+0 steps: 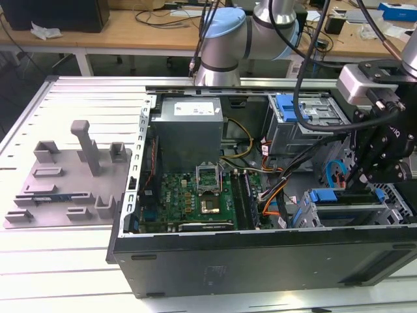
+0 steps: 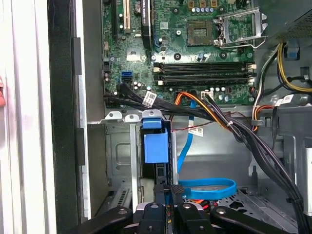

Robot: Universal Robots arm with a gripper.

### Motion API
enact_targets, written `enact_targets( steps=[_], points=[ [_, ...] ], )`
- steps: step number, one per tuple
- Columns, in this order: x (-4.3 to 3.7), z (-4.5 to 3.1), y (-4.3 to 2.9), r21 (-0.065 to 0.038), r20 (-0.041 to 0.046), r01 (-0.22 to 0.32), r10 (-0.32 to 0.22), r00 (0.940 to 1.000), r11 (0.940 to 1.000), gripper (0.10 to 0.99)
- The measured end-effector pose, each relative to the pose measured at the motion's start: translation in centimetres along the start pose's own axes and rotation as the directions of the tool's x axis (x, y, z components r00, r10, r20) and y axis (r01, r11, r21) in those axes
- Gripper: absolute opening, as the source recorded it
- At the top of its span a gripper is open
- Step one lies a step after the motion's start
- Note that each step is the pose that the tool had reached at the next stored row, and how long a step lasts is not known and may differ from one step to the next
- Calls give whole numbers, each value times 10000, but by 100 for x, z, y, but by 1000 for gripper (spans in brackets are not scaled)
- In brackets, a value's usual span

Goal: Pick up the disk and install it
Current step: 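Insert the second disk wire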

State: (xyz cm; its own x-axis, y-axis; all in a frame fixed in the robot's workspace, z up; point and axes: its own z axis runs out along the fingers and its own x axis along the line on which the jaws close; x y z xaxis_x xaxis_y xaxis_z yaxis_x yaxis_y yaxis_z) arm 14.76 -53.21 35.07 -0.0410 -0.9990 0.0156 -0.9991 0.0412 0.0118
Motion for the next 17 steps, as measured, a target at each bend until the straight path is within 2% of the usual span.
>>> enact_targets(
  steps=[17],
  points=[
    [-3,109,-27,0,-5,-1,1,10000,10000,161]
  ],
)
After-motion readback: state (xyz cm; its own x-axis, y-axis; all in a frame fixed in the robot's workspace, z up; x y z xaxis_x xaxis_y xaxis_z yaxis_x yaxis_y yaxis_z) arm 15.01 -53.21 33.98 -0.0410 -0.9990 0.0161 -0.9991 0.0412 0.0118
